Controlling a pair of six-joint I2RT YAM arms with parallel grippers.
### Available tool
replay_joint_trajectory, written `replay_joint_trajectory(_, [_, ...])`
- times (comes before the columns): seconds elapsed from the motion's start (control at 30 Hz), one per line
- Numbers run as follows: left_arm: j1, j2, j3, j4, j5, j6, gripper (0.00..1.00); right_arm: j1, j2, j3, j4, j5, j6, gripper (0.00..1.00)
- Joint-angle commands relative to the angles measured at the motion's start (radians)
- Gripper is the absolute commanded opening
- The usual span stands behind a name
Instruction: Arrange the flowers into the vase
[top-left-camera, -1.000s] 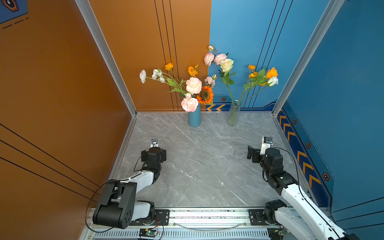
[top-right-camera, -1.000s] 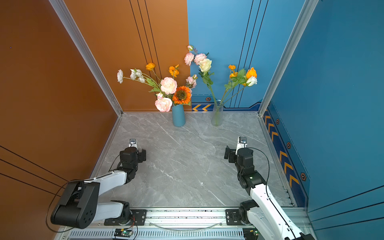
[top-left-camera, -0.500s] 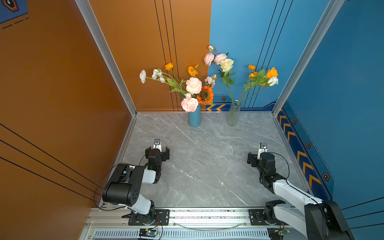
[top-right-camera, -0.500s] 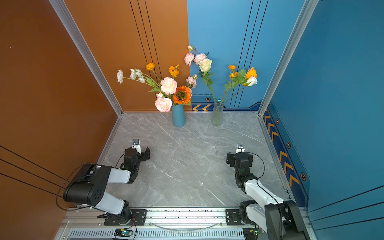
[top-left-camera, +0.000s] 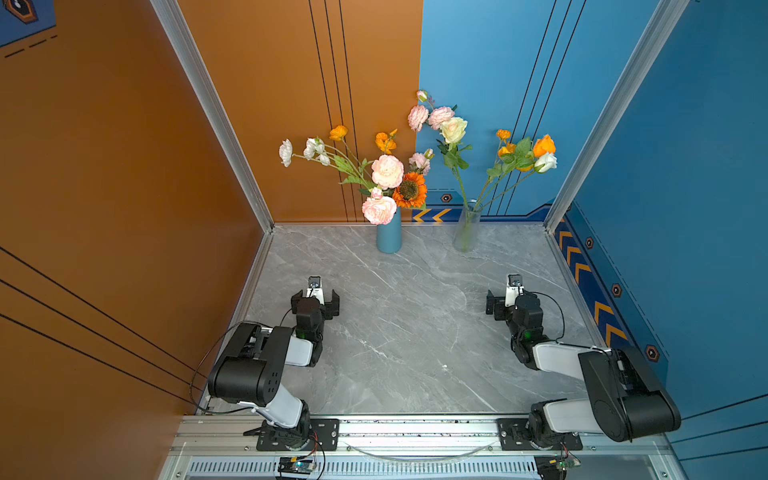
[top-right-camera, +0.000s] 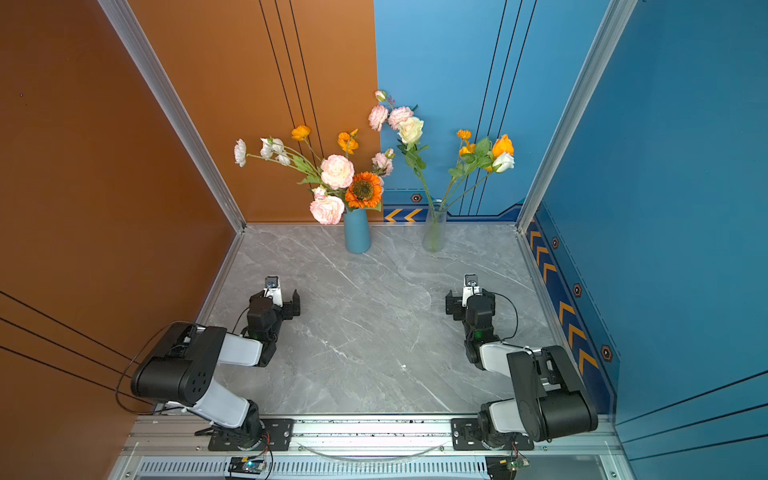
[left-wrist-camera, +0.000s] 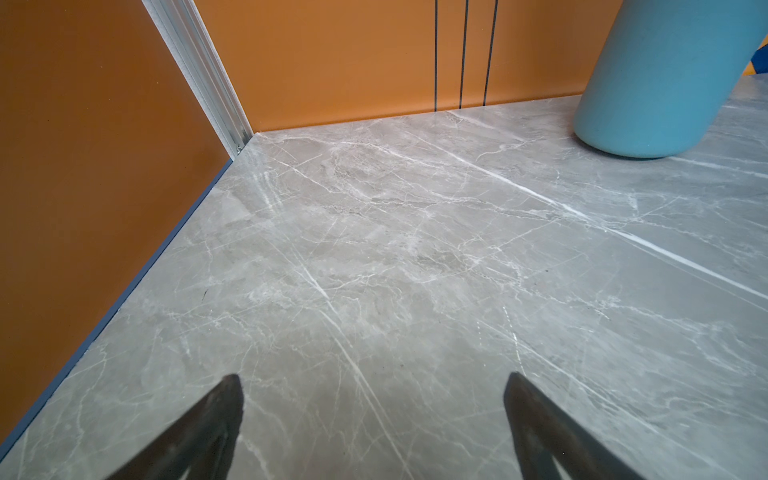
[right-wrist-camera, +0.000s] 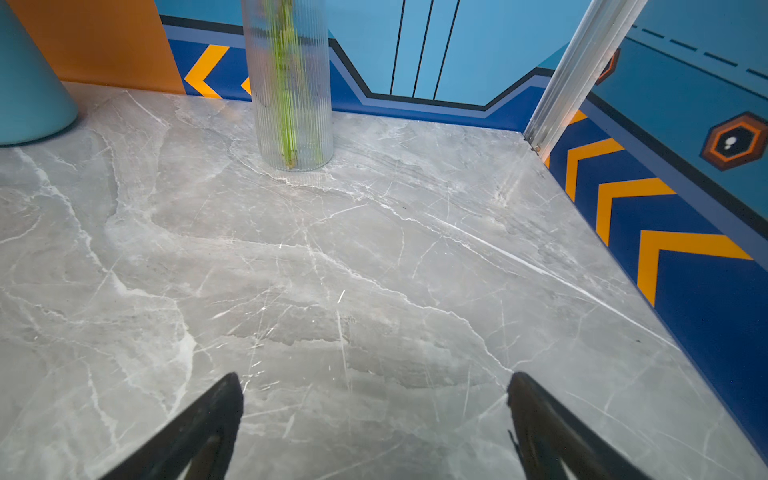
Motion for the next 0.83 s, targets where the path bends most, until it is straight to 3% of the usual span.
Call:
replay_joint_trajectory(0.0, [-0.006, -0.001, 0.023, 0.01, -0.03, 0.003, 0.98, -0.013, 0.011, 0.005, 0.079, 0.011, -0.012, 1.0])
replay_joint_trajectory(0.17, [0.002, -0.006, 0.035, -0.02, -0.026, -0.008, 0.98, -0.045, 0.05, 0.047, 0.038, 0.031, 0.038, 1.0])
replay_joint_trajectory(0.27, [0.002, -0.005, 0.035, -0.02, -0.027, -0.009, 0.98, -0.112, 0.148, 0.026, 0.189, -0.067, 0.087, 1.0])
replay_joint_trajectory(0.3, [0.001, -0.006, 0.035, -0.021, -0.027, -0.009, 0.98, -0.115, 0.105, 0.04, 0.082, -0.089, 0.076, 1.0])
replay_joint_trajectory(0.37, [0.001, -0.005, 0.035, -0.02, -0.027, -0.008, 0.98, -0.115, 0.139, 0.023, 0.178, -0.112, 0.076, 1.0])
replay_joint_trajectory(0.8, [0.004, -0.01, 0.039, -0.035, -0.02, -0.015, 0.98, -0.128, 0.127, 0.035, 0.133, -0.14, 0.077, 1.0])
